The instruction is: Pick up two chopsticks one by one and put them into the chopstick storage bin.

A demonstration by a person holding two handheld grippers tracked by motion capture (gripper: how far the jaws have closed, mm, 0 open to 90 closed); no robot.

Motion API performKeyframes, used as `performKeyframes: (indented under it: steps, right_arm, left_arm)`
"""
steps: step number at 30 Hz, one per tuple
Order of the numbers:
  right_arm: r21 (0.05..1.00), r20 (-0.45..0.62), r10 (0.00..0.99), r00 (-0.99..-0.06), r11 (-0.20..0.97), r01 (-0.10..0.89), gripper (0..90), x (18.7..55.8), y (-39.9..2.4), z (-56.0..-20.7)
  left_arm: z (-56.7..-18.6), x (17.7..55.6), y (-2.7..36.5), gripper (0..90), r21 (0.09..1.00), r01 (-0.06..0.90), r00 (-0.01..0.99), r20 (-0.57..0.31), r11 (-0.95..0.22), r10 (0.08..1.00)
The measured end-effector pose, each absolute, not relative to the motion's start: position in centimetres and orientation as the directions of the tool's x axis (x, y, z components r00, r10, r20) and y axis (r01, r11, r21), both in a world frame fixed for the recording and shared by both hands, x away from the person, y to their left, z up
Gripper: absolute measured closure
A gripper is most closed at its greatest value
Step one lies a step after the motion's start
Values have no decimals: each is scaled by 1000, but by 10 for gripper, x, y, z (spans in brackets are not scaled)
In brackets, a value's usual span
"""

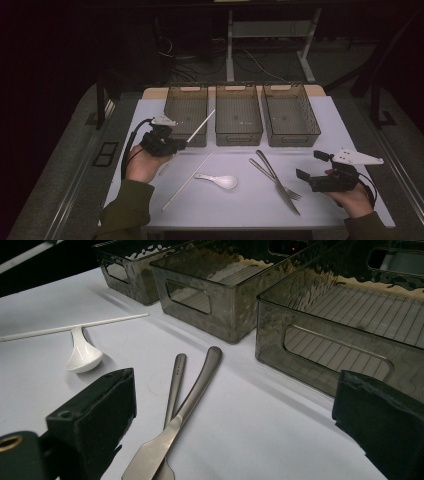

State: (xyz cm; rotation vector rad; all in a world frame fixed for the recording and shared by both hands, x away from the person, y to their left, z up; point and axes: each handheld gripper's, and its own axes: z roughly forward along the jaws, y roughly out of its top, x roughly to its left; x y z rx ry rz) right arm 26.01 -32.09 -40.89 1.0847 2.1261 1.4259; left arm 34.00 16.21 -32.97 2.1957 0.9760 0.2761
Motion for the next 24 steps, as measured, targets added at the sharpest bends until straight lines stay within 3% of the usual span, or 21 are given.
performKeyframes:
  steps: [14, 24]
  right_arm:
    - [898, 121, 758, -641, 192, 396, 38, 260, -322, -409]
    - [900, 123, 758, -641, 187, 395, 38, 261, -323, -409]
  left_arm:
    - [-298, 386, 163, 840, 701, 562, 658, -56, -440, 751]
    - [-300, 435, 174, 840, 704, 600, 602, -86, -379, 794]
